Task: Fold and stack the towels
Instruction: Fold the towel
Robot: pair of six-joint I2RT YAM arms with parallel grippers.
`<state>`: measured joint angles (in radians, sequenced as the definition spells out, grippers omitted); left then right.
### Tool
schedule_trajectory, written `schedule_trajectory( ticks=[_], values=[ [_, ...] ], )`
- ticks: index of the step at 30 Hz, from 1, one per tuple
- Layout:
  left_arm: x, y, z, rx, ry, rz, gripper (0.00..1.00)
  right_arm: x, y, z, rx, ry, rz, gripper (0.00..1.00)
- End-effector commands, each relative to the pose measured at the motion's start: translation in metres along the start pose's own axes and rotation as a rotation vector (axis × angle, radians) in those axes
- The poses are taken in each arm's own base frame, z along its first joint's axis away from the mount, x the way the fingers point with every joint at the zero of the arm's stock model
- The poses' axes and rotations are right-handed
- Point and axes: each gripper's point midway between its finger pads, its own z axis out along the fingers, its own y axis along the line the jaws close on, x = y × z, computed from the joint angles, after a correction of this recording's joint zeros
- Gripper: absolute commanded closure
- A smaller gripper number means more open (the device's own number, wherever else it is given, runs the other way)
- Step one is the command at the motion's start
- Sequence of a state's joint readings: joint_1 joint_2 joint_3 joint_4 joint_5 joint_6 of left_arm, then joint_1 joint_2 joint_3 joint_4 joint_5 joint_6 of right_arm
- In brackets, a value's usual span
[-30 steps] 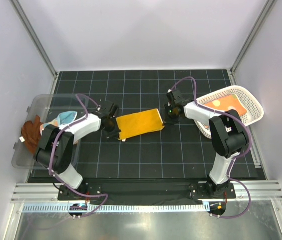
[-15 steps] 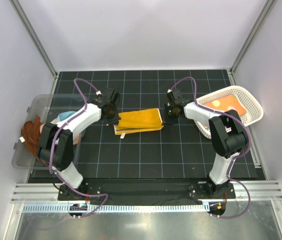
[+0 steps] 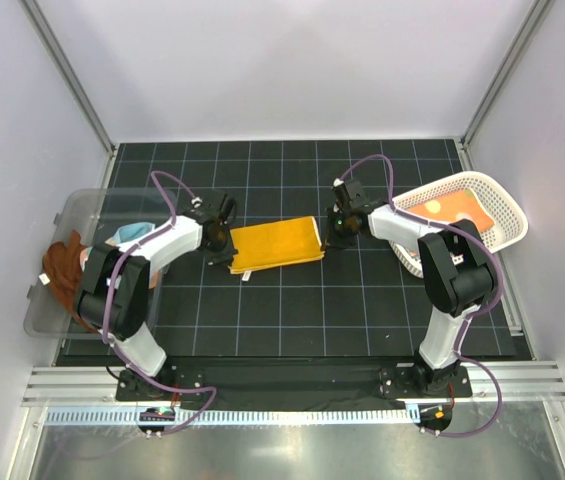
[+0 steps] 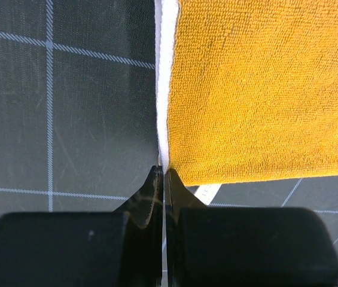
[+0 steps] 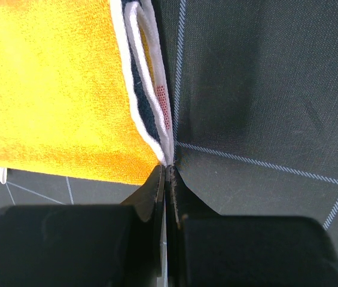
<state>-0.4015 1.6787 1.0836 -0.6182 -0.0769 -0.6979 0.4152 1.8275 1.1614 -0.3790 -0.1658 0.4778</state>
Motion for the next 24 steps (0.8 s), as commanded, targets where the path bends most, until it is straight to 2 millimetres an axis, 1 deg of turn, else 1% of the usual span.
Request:
schedule_trajectory(
  ticks=[1,7,11,14,15,18,19,21,24],
  values=[
    [-0.002,0.011,-0.002,-0.016,-0.019,0.013,1.00,-0.012,-0.005,-0.005,0.028,-0.048,-0.003,0.99],
    [0.008,0.016,0.007,-0.033,0.019,0.027,1.00,-0.012,-0.003,-0.008,0.019,-0.042,0.000,0.99],
    [0.014,0.016,0.011,-0.029,0.042,0.026,1.00,0.000,-0.008,-0.006,0.028,-0.013,0.001,0.99],
    [0.013,0.011,0.006,-0.004,0.041,0.025,1.00,0.001,-0.007,-0.006,0.018,-0.012,0.001,0.94],
    [0.014,0.008,0.003,0.016,0.049,0.023,0.99,-0.001,-0.004,-0.008,0.008,-0.015,-0.001,0.93],
    [0.015,-0.003,-0.006,0.074,0.065,0.017,1.00,-0.007,-0.001,-0.014,0.009,-0.028,-0.005,0.94],
    [0.015,-0.004,-0.010,0.082,0.058,0.015,1.00,-0.008,-0.001,-0.015,0.015,-0.027,-0.005,0.96],
    [0.012,-0.002,-0.011,0.078,0.047,0.009,1.00,-0.012,-0.001,-0.017,0.017,-0.037,-0.009,0.99],
    [0.014,0.000,-0.011,0.063,0.050,0.006,1.00,-0.008,-0.003,-0.016,0.024,-0.029,-0.009,0.99]
  ],
)
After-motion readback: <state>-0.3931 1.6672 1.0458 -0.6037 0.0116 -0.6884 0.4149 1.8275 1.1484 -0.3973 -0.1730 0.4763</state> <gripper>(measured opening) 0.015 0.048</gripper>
